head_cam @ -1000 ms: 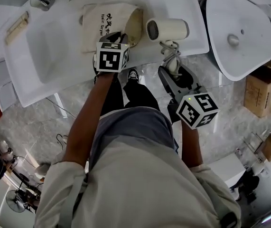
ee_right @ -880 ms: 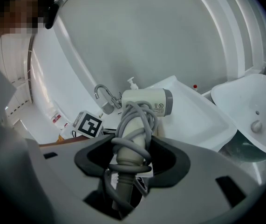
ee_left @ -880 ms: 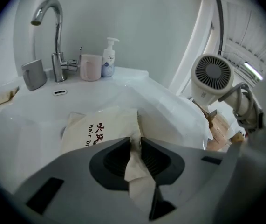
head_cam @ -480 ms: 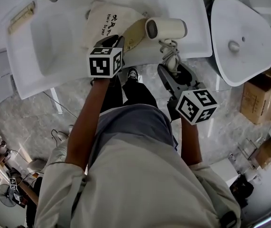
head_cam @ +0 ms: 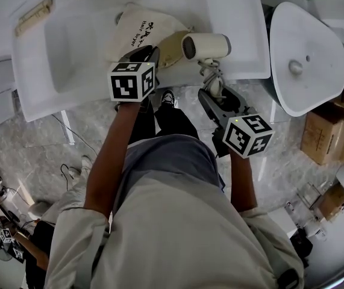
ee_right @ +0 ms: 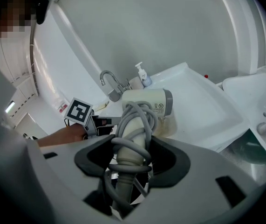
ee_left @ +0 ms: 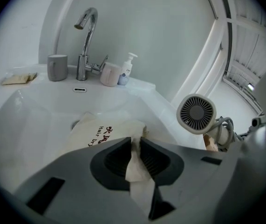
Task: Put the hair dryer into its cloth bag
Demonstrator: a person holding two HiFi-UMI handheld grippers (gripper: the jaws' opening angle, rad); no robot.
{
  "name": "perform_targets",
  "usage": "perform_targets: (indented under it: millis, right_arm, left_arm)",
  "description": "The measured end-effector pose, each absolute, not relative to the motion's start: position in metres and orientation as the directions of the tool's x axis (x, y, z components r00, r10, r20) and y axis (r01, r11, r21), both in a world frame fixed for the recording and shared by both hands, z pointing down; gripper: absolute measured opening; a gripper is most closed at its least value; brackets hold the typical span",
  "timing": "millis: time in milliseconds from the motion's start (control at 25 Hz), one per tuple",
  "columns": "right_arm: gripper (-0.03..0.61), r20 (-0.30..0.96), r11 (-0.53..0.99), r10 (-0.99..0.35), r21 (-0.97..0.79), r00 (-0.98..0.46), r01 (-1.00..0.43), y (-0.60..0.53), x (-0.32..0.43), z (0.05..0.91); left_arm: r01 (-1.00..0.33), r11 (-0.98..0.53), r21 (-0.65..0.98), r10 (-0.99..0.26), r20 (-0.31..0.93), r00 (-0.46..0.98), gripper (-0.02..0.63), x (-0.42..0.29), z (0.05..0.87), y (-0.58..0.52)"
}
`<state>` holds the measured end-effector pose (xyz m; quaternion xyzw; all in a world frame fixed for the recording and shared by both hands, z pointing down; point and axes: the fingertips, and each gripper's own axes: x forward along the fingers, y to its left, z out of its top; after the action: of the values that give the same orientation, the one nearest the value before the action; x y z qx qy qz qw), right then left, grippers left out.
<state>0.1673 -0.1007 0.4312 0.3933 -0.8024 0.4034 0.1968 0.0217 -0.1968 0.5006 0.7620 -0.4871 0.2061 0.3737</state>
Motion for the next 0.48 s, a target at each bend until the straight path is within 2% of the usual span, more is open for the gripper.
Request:
perform_targets:
  millis: [480]
  right_arm:
    - [0.23, 0.676, 0.396, -0.375, -0.502, -0.634, -0.769, -0.094, 0.147, 0.447]
  left_arm:
    - [-0.885, -0.238, 0.399, -0.6, 0.656, 0.457, 0.063, 0.013, 0.494, -0.191]
